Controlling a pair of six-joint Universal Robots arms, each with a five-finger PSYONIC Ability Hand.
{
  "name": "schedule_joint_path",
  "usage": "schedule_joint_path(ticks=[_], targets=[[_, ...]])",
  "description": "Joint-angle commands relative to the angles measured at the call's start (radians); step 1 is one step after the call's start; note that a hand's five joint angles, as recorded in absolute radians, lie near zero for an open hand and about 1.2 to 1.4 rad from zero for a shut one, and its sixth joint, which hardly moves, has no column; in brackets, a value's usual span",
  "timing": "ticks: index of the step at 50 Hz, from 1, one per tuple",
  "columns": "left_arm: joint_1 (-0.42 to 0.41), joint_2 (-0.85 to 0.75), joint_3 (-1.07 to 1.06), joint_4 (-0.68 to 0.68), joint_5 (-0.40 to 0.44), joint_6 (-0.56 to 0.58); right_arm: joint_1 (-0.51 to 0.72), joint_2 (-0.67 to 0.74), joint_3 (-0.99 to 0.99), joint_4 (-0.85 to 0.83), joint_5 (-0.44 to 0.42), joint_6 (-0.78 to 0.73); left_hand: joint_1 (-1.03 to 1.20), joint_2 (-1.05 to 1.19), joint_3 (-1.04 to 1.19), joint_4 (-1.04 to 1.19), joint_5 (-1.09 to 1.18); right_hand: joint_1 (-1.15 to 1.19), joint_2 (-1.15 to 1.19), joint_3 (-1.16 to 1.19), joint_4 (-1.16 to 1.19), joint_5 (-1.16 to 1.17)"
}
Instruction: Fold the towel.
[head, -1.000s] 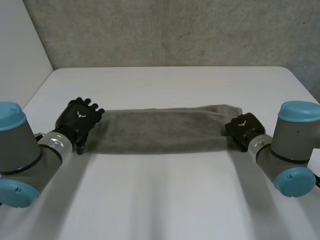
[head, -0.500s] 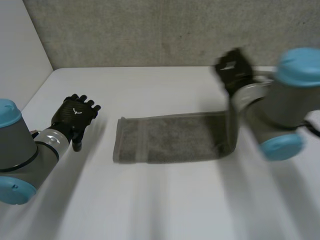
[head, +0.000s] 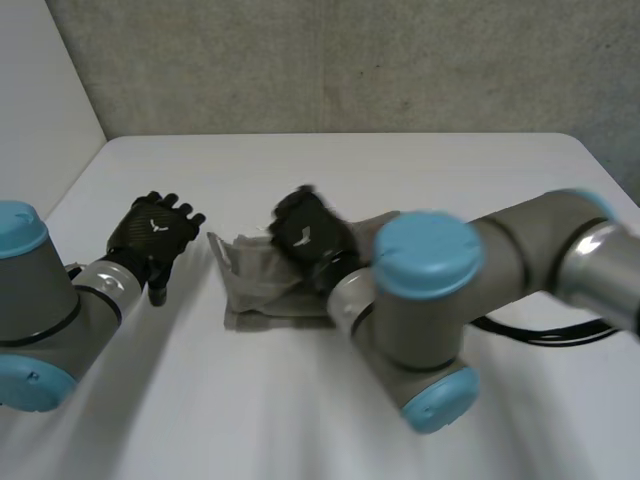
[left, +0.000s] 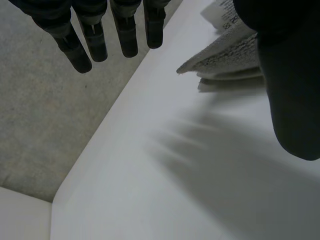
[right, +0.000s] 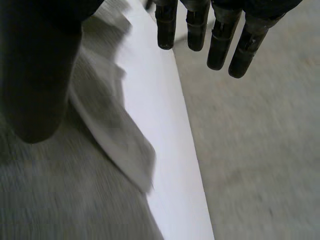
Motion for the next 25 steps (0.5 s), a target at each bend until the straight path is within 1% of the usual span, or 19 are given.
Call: schedule_joint_path(ticks=[1,2,4,5,6,8,9,10,12,13,15,16,17,18,20,21,23,24,25], targets=[[-0.064,0.012,0.007,0.000,0.021,-0.055,-0.163,-0.156,0.193,0.016,-0.006,0.117,-0.076,-0.074,-0.060,-0.081,-0.211,-0.049,-0.065,-0.057,-0.072,-0.058],[-0.064,0.012,0.007,0.000,0.021,-0.056,-0.164,-0.156,0.193,0.016,-0.006,0.117,-0.076,-0.074,-0.060,-0.081,-0.211,-0.049,-0.065,-0.057,-0.072,-0.058],[-0.096,0.029,0.014,0.000,0.024,-0.097,-0.206,-0.165,0.279,0.027,-0.029,0.137,-0.073,-0.071,-0.057,-0.078,-0.208,-0.049,-0.065,-0.057,-0.072,-0.058],[-0.097,0.029,0.014,0.000,0.024,-0.097,-0.207,-0.165,0.279,0.027,-0.029,0.137,-0.073,-0.071,-0.057,-0.078,-0.208,-0.049,-0.065,-0.057,-0.072,-0.058],[-0.107,0.037,0.017,0.000,0.024,-0.117,-0.222,-0.165,0.319,0.031,-0.050,0.139,-0.073,-0.071,-0.057,-0.078,-0.208,-0.049,-0.065,-0.057,-0.072,-0.058],[-0.118,0.040,0.020,0.000,0.024,-0.137,-0.237,-0.163,0.353,0.030,-0.069,0.140,-0.062,-0.060,-0.045,-0.066,-0.197,0.003,-0.014,-0.006,-0.021,-0.007],[-0.130,0.040,0.029,0.000,0.024,-0.160,-0.256,-0.162,0.380,0.027,-0.082,0.140,-0.056,-0.054,-0.039,-0.061,-0.191,0.069,0.053,0.061,0.046,0.060],[-0.130,0.040,0.030,0.000,0.024,-0.160,-0.256,-0.162,0.380,0.027,-0.083,0.140,-0.056,-0.054,-0.039,-0.061,-0.191,0.070,0.054,0.062,0.047,0.060],[-0.164,0.023,0.055,0.000,0.024,-0.213,-0.288,-0.148,0.417,0.018,-0.098,0.140,-0.044,-0.042,-0.028,-0.049,-0.179,0.143,0.127,0.135,0.120,0.133],[-0.164,0.023,0.056,0.000,0.024,-0.214,-0.288,-0.148,0.417,0.018,-0.098,0.140,-0.044,-0.042,-0.028,-0.049,-0.179,0.143,0.127,0.135,0.120,0.134],[-0.196,-0.010,0.098,-0.001,0.024,-0.284,-0.300,-0.127,0.426,-0.001,-0.103,0.142,-0.044,-0.042,-0.028,-0.049,-0.179,0.246,0.229,0.238,0.222,0.236],[-0.196,-0.011,0.099,-0.002,0.024,-0.284,-0.300,-0.127,0.426,-0.001,-0.103,0.142,-0.044,-0.042,-0.028,-0.049,-0.179,0.246,0.230,0.238,0.223,0.237],[-0.211,-0.035,0.126,-0.002,0.022,-0.327,-0.308,-0.119,0.426,-0.016,-0.103,0.140,-0.044,-0.042,-0.028,-0.049,-0.179,0.281,0.265,0.273,0.258,0.271],[-0.212,-0.035,0.126,-0.002,0.022,-0.327,-0.311,-0.116,0.428,-0.027,-0.101,0.140,-0.044,-0.042,-0.028,-0.049,-0.179,0.284,0.268,0.276,0.261,0.275],[-0.242,-0.075,0.193,-0.011,0.022,-0.417,-0.311,-0.116,0.429,-0.034,-0.101,0.143,-0.044,-0.042,-0.028,-0.049,-0.179,0.284,0.268,0.276,0.261,0.275],[-0.242,-0.075,0.194,-0.011,0.022,-0.418,-0.311,-0.116,0.429,-0.034,-0.101,0.144,-0.044,-0.042,-0.028,-0.049,-0.179,0.284,0.268,0.276,0.261,0.275],[-0.264,-0.115,0.255,-0.012,0.022,-0.503,-0.309,-0.119,0.431,-0.042,-0.101,0.145,-0.044,-0.042,-0.028,-0.049,-0.179,0.284,0.268,0.276,0.261,0.275],[-0.264,-0.115,0.255,-0.012,0.022,-0.504,-0.309,-0.119,0.431,-0.042,-0.101,0.145,-0.044,-0.042,-0.028,-0.049,-0.179,0.284,0.268,0.276,0.261,0.275],[-0.273,-0.138,0.285,-0.014,0.022,-0.539,-0.309,-0.120,0.432,-0.047,-0.101,0.147,-0.044,-0.042,-0.028,-0.049,-0.179,0.284,0.268,0.276,0.261,0.275]])
